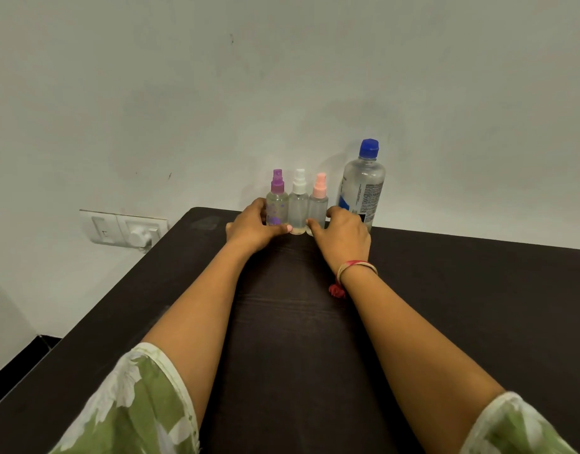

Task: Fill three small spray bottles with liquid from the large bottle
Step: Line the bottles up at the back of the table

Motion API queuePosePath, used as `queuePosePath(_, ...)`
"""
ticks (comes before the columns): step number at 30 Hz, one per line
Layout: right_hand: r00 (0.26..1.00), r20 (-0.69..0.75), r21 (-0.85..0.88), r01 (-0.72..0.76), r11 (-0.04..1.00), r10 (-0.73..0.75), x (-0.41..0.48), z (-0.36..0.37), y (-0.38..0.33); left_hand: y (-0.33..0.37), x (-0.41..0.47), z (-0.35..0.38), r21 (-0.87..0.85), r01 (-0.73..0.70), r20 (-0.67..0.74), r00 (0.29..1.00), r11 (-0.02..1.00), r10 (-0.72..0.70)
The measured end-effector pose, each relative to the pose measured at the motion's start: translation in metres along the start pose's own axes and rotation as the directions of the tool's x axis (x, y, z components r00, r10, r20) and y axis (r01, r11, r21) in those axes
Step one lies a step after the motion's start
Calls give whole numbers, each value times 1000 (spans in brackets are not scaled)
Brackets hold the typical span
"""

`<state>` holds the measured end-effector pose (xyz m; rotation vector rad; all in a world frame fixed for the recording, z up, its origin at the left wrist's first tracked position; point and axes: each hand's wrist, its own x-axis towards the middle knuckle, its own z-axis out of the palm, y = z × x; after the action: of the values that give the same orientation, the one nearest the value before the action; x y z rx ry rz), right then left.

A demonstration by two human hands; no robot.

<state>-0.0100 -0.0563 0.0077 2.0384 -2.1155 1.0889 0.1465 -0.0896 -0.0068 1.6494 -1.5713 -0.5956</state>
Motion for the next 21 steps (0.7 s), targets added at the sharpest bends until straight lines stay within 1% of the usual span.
queuePosePath(8,999,1,-30,-37,999,37,1,-2,0,3,-2,-1,41,-8,-8,1000,999,8)
queuePosePath(13,998,4,-8,-66,998,66,-1,-5,2,3,-3,-2,46,-10,-9,1000,999,10)
queuePosePath(15,1000,-9,10,-13,1000,14,-4,-8,1,2,-2,-2,17,-7,-6,1000,1000,8)
queuePosePath(17,994,-6,14,106,994,-106,-7,-8,-2,0,0,-3,-57,-7,-4,1000,998,7)
queuePosePath(19,969,21,-7,247,969,-247,-9,-5,-7,-1,1,-4,-130,-10,-19,1000,991,7)
queuePosePath(21,936,70,-45,350,936,-346,-9,-3,-11,-1,2,-3,-133,-17,-33,999,991,13)
